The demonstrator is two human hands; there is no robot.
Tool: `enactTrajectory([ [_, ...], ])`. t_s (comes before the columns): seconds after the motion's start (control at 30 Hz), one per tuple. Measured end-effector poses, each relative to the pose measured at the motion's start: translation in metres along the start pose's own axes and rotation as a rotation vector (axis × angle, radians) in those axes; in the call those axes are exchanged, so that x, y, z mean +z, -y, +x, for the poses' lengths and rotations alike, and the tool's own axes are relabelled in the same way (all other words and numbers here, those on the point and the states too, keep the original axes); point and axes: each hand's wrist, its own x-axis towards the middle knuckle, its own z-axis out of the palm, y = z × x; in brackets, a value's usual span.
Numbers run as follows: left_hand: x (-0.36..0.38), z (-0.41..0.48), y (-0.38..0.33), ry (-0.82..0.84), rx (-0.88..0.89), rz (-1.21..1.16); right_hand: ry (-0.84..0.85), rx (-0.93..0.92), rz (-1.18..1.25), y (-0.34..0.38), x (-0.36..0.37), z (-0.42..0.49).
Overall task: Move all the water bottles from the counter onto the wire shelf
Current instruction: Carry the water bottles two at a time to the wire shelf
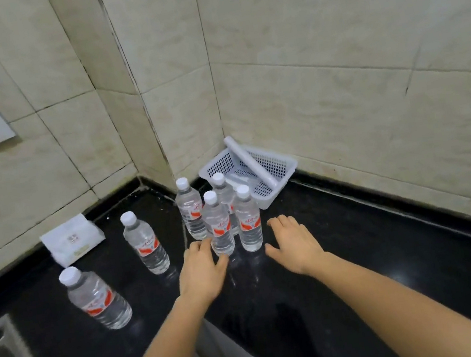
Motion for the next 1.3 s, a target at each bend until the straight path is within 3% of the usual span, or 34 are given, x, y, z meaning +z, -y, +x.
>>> enactTrajectory([
  [0.3, -0.004, 0.103, 0.018, 0.005, 0.140, -0.102, -0.090, 0.141, -0.028, 0.030, 0.001, 0.088],
  [0.57, 0.011, 0.135, 0.009, -0.027, 0.266, -0.036, -0.079, 0.083, -0.099, 0.025, 0.003, 0.120],
  [0.87, 0.008, 0.115, 0.025, -0.064, 0.292, -0.066, -0.213, 0.019, -0.010, 0.032, 0.015, 0.094],
  [0.97, 0.007, 0.102, 0.027, -0.062, 0.382, -0.043, -0.236, 0.029, 0.038, 0.034, 0.022, 0.077],
  [1.17, 0.000, 0.096, 0.023, -0.052, 0.462, 0.029, -0.209, 0.274, 0.274, 0.022, 0.009, 0.051],
  [1.3, -0.004, 0.073, 0.007, -0.005, 0.528, -0.010, -0.192, 0.334, 0.383, 0.000, -0.013, 0.018],
])
